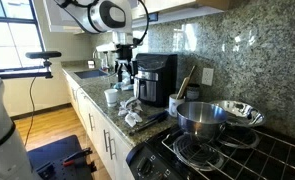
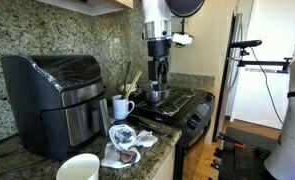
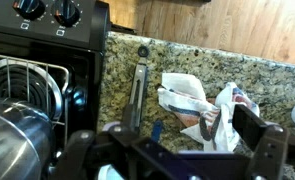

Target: Use the towel to wipe the countertop

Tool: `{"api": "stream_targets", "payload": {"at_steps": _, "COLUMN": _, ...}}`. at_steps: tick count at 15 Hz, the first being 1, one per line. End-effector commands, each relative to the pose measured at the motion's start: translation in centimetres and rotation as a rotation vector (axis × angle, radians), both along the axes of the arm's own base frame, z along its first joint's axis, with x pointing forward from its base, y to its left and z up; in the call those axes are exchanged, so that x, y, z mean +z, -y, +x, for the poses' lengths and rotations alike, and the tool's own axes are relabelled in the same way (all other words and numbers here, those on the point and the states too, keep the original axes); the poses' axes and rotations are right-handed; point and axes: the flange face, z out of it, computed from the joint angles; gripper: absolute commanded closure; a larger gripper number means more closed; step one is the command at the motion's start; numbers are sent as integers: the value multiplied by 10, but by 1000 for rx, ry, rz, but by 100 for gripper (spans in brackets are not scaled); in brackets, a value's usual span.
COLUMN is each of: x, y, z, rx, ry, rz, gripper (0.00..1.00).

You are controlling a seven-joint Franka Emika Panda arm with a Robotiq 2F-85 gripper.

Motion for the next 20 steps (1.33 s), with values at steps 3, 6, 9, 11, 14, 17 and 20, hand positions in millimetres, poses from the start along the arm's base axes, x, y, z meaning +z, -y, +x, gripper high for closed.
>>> {"api": "stream_targets", "payload": {"at_steps": 3, "x": 0, "y": 0, "z": 0, "rx": 0, "ry": -1, "rz": 0, "gripper": 0}}
{"api": "stream_targets", "payload": {"at_steps": 6, "x": 0, "y": 0, "z": 0, "rx": 0, "ry": -1, "rz": 0, "gripper": 0}}
{"api": "stream_targets", "payload": {"at_steps": 9, "x": 0, "y": 0, "z": 0, "rx": 0, "ry": -1, "rz": 0, "gripper": 0}}
{"api": "stream_targets", "payload": {"at_steps": 11, "x": -13, "y": -2, "z": 7, "rx": 15, "ry": -32, "rz": 14, "gripper": 0}}
{"api": "stream_targets", "payload": {"at_steps": 14, "x": -43, "y": -7, "z": 16, "rx": 54, "ry": -74, "rz": 37, "gripper": 0}}
{"api": "stream_targets", "payload": {"at_steps": 17, "x": -79, "y": -15, "z": 27, "rx": 111, "ry": -107, "rz": 74, "gripper": 0}}
{"api": "stream_targets", "payload": {"at_steps": 20, "x": -109, "y": -25, "z": 36, "rx": 194, "ry": -117, "rz": 112, "gripper": 0}}
